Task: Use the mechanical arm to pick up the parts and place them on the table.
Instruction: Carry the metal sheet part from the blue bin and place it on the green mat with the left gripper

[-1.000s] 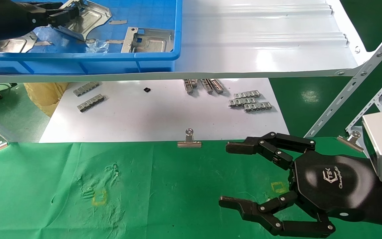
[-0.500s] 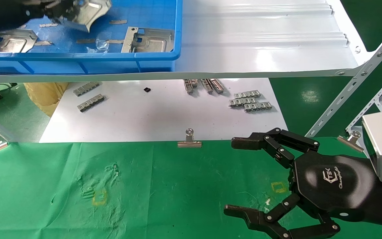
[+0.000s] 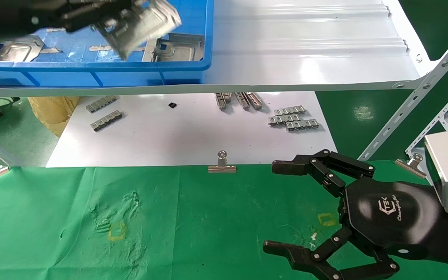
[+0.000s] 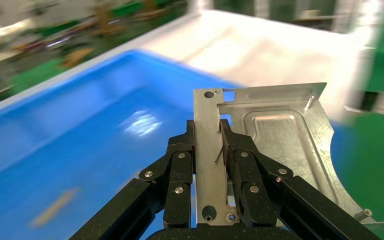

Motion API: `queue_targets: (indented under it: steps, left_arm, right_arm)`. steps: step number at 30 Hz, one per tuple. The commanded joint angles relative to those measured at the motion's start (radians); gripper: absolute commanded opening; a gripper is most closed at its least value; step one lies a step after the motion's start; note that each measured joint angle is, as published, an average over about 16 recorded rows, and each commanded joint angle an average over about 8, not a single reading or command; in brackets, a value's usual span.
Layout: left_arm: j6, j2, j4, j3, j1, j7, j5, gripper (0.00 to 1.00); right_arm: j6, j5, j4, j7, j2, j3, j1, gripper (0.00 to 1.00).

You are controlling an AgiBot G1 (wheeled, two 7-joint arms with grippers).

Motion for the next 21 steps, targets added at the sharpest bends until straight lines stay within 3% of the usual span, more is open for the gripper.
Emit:
queue_targets:
  steps: [1, 10, 16, 21]
  left_arm:
    - [0.101, -0.015, -0.008, -0.003, 0.008, 0.026, -0.008, 0.00]
    - [0.194, -0.074, -0.167, 0.046, 0.130, 0.125, -0.064, 0.00]
    - [0.191, -0.181, -0.355, 0.146, 0.290, 0.152, -0.187, 0.00]
    - [0.181, -0.234, -0.358, 0.192, 0.354, 0.178, -0.284, 0.00]
  right_arm:
    - [0.000, 0.000, 0.000, 0.000, 0.000, 0.000, 0.000, 1.00]
    - [0.000, 0.000, 0.000, 0.000, 0.000, 0.000, 0.000, 1.00]
    - [0.000, 0.000, 0.000, 0.000, 0.000, 0.000, 0.000, 1.00]
    - [0.000, 0.000, 0.000, 0.000, 0.000, 0.000, 0.000, 1.00]
